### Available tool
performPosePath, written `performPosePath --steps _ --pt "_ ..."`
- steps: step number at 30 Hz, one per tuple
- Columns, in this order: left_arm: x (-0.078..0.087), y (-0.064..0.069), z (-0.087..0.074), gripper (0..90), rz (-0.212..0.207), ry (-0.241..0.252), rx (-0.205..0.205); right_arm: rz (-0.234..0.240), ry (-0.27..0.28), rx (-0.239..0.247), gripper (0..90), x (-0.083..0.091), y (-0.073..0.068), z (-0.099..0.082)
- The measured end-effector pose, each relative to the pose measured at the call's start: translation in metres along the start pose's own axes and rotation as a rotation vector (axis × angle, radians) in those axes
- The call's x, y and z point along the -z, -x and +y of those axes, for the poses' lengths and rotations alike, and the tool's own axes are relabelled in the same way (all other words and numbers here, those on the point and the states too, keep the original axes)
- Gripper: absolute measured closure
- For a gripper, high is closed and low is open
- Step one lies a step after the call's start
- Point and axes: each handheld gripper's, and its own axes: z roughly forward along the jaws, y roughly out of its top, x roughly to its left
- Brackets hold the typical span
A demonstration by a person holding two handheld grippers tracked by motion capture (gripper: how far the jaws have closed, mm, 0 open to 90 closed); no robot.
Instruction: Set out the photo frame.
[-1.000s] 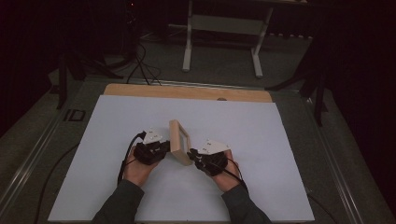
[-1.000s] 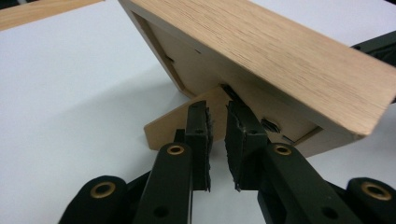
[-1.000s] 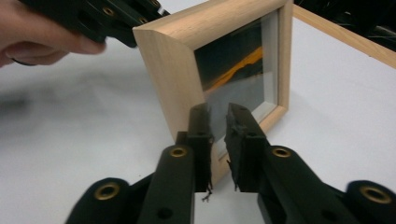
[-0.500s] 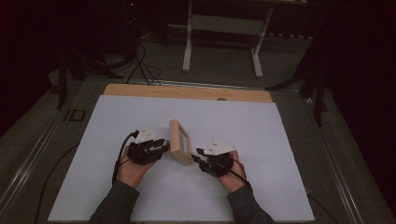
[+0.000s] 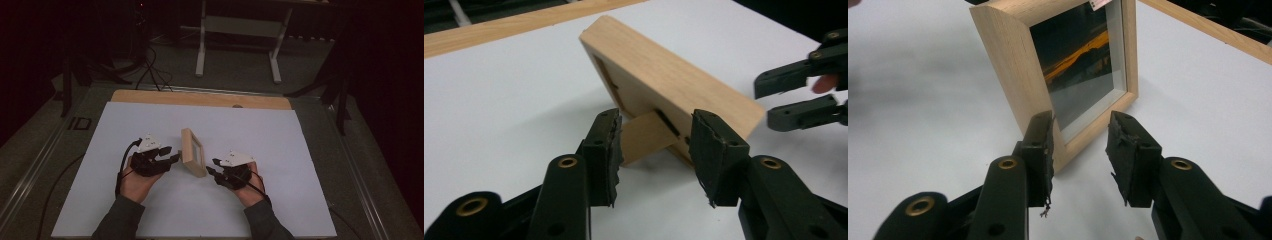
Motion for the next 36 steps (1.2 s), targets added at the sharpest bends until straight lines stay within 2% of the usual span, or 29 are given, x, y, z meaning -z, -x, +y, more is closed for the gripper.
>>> performPosePath --steps 3,11,24,30,36 --pt "0.002 0.003 0.002 52.3 0.002 -0.007 -0.01 -0.005 0.0 -0.008 60.6 0.001 0.001 0.0" --pt "0.005 0.009 0.008 47.6 -0.029 -0.007 0.0 -0.01 0.004 -0.015 56.8 0.003 0.004 0.0" --pt "-0.003 0.024 0.012 37.1 -0.039 -0.024 -0.016 -0.016 0.012 -0.02 55.7 0.005 0.006 0.0" --pt "-0.008 0.028 0.012 38.4 -0.054 -0.037 -0.022 -0.016 0.011 -0.024 55.4 0.006 0.006 -0.001" --pt "-0.013 0.029 0.011 43.0 -0.047 -0.045 -0.017 -0.02 0.015 -0.025 55.3 0.007 0.007 0.0"
